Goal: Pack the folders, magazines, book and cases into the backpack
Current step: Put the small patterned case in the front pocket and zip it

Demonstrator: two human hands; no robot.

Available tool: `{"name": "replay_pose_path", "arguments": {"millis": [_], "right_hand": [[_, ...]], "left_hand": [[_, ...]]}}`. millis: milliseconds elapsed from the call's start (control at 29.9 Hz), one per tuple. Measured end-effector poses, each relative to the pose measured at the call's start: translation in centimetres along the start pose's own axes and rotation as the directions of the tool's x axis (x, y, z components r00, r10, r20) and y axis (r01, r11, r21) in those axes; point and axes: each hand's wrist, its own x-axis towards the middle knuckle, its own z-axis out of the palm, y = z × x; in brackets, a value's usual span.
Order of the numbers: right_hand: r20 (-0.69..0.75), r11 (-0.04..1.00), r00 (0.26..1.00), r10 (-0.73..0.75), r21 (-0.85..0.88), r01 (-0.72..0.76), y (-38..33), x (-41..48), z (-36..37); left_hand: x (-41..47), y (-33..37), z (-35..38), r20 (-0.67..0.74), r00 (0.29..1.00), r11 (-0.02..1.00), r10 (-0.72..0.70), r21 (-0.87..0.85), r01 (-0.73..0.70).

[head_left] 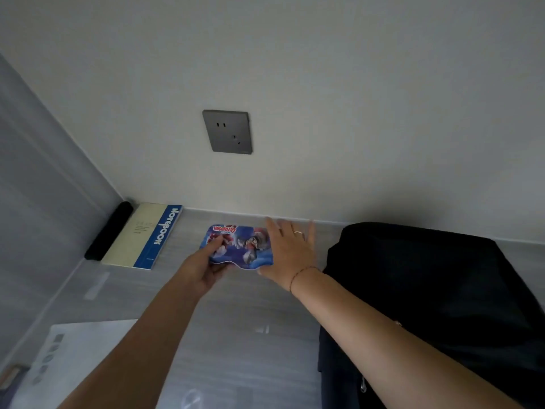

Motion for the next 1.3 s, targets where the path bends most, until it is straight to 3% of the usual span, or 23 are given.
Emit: {"name": "replay_pose_path", "arguments": {"millis": [67,134,167,234,301,334,401,468,535,602,635,702,769,803,869,936,1003,1070,1170,1304], "right_hand": [[-0.116,0.987,0.985,0.125,0.113,-0.112,0.7,-1.4,-1.8],[-0.143,0.865,0.935,0.324,0.445,-0.231,1.6,-2.7,-4.2],[-0.09,0.698,0.894,0.439,0.66,-0.277,2.0,-3.2,-5.3],[0.111,0.216,0.814,0.57,0.936,-0.279,2.9,-5.4,-7.9],[0.288,-0.183,0.821,0.492,0.957,-0.226,4.4,-8.4,-9.9],[0.323,-0.296,0.843,0.429,0.932,-0.206,5.4,-10.4,-10.7],[0.306,-0.337,0.843,0.443,0.928,-0.159,7.7,-14.2,-11.1],[0.255,-0.325,0.789,0.559,0.943,-0.076,11.0,-18.7,-11.4],[0.27,-0.341,0.739,0.618,0.938,-0.058,13.5,-21.3,-11.3],[0.31,-0.357,0.697,0.646,0.93,-0.082,16.2,-24.1,-11.9],[0.332,-0.358,0.683,0.651,0.927,-0.109,17.4,-25.4,-12.0],[0.378,-0.362,0.679,0.629,0.916,-0.175,19.3,-27.9,-12.2],[0.437,-0.37,0.723,0.536,0.891,-0.264,20.0,-29.1,-11.8],[0.461,-0.367,0.745,0.482,0.878,-0.306,20.3,-29.8,-11.6],[0.496,-0.365,0.783,0.377,0.856,-0.367,20.5,-31.0,-11.4],[0.515,-0.356,0.798,0.314,0.843,-0.404,20.2,-31.6,-11.0],[0.527,-0.344,0.799,0.289,0.836,-0.427,19.8,-31.5,-10.8],[0.537,-0.364,0.795,0.28,0.826,-0.43,19.3,-30.7,-10.7],[0.556,-0.496,0.776,0.298,0.785,-0.372,18.5,-28.6,-10.6],[0.593,-0.634,0.69,0.415,0.732,-0.248,18.3,-25.6,-10.3]], "left_hand": [[-2.4,0.7,1.0,0.02,0.999,0.995,0.035,-0.094,-0.033],[-4.6,1.4,2.9,0.059,0.996,0.982,0.065,-0.183,-0.053],[-5.4,1.5,4.0,0.081,0.994,0.976,0.071,-0.212,-0.052],[-8.4,0.9,6.9,0.139,0.988,0.975,0.069,-0.221,-0.037],[-11.8,-0.9,9.9,0.219,0.974,0.984,0.053,-0.179,-0.013],[-13.4,-2.4,11.2,0.271,0.962,0.989,0.036,-0.151,0.005],[-16.5,-5.4,13.4,0.376,0.926,0.997,-0.023,-0.061,0.05],[-19.6,-8.6,15.7,0.469,0.88,0.995,-0.076,0.099,0.033],[-20.6,-10.5,16.9,0.454,0.889,0.965,-0.064,0.255,-0.061],[-21.2,-11.9,18.5,0.358,0.93,0.878,0.078,0.417,-0.234],[-21.2,-12.4,19.1,0.331,0.918,0.762,0.217,0.53,-0.372],[-20.6,-12.9,19.8,0.429,0.781,0.313,0.454,0.744,-0.591],[-19.4,-12.8,19.8,0.61,0.647,-0.177,0.457,0.775,-0.606],[-19.0,-13.0,20.2,0.675,0.611,-0.376,0.413,0.738,-0.561],[-18.6,-13.2,21.6,0.757,0.568,-0.613,0.323,0.625,-0.483],[-18.5,-13.1,23.0,0.798,0.546,-0.681,0.255,0.549,-0.484],[-18.6,-12.2,24.0,0.771,0.572,-0.576,0.281,0.612,-0.543],[-18.5,-11.4,24.5,0.761,0.553,-0.493,0.339,0.645,-0.584],[-18.9,-11.2,24.9,0.799,0.495,-0.524,0.341,0.599,-0.606],[-19.2,-11.2,25.2,0.795,0.516,-0.542,0.318,0.599,-0.589]]}}
